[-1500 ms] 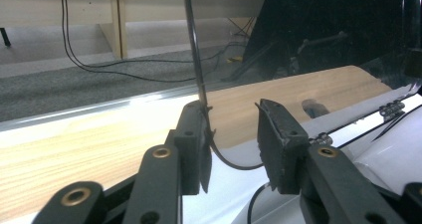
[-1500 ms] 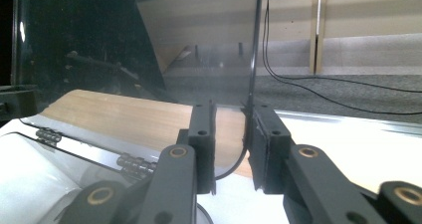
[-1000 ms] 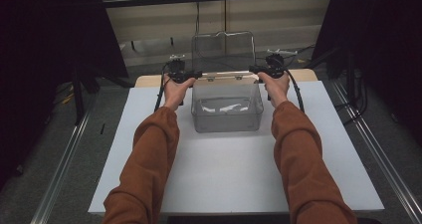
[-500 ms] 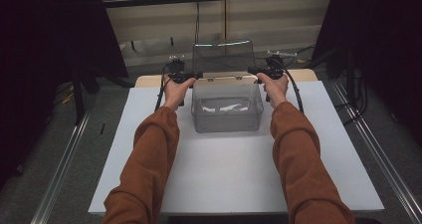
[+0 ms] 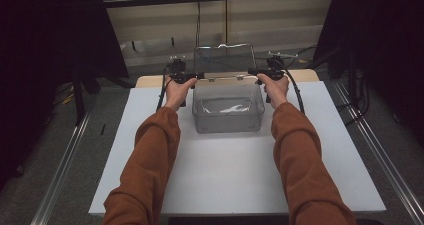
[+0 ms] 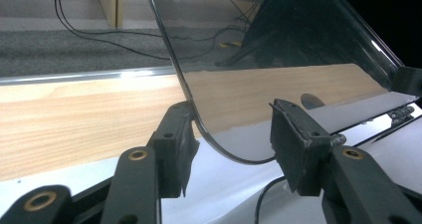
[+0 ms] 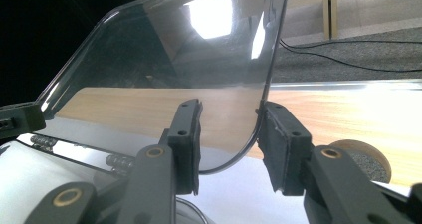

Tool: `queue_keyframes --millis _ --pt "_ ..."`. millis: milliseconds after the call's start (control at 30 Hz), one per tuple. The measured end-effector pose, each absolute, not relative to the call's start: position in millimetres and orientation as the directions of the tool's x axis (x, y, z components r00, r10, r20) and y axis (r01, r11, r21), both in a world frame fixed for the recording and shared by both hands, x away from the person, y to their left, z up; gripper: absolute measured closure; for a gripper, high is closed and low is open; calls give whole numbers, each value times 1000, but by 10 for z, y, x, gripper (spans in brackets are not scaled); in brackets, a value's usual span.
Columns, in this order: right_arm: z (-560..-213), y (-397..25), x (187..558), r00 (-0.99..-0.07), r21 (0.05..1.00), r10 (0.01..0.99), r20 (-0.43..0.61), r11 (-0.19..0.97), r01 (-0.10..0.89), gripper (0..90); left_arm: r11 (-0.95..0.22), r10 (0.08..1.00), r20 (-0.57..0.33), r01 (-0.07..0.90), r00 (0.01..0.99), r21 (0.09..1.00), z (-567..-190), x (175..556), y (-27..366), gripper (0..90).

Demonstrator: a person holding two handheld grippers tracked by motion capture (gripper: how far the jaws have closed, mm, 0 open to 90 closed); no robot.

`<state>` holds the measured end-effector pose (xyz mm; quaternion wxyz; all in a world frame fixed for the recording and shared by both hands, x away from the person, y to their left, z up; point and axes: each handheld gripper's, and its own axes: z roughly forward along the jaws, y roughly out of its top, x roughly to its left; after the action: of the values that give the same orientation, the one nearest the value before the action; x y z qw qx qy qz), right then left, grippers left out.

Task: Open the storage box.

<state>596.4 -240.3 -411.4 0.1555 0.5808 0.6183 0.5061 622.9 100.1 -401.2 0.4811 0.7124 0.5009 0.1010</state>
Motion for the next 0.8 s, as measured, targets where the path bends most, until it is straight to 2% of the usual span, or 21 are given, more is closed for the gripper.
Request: queue_keyframes --millis 267,500,800 --pt "-4123 -2406 5969 -273 800 872 406 -194 568 601 -21 814 -344 615 468 788 -4024 6233 990 510" --pt "-4170 -2396 5974 -242 765 854 460 -243 596 574 -40 823 -315 601 473 798 -4031 6228 991 472" --pt "-4173 -2368 5972 -225 769 862 454 -252 588 570 -39 823 -306 585 479 810 -4049 6225 986 467"
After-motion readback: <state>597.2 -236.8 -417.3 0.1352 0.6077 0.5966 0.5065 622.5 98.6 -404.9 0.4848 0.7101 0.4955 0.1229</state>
